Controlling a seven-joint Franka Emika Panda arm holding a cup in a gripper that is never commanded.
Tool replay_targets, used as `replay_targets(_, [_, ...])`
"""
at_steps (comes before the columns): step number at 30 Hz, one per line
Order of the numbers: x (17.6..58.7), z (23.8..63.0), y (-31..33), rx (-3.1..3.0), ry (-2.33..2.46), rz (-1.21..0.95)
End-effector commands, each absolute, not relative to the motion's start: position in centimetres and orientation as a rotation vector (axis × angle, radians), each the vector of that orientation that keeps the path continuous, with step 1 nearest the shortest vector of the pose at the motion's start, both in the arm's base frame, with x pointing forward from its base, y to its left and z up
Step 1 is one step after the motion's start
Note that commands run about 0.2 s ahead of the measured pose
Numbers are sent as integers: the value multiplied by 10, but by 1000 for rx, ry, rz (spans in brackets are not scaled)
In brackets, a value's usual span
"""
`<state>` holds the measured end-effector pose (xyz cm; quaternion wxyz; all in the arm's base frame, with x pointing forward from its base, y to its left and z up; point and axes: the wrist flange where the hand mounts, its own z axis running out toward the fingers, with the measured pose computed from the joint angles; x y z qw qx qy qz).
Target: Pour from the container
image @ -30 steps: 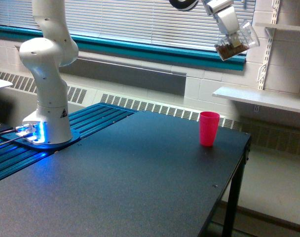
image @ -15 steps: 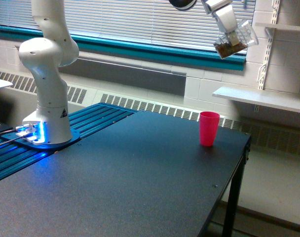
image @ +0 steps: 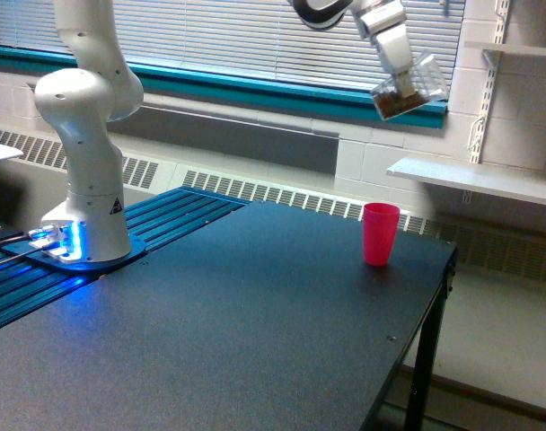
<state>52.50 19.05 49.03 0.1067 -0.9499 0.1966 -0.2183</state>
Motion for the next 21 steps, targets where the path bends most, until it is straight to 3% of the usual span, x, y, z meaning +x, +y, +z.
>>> replay_targets(1, [506, 479, 210, -2804, 563, -622])
replay_targets(21, [465, 426, 236, -2870, 544, -498])
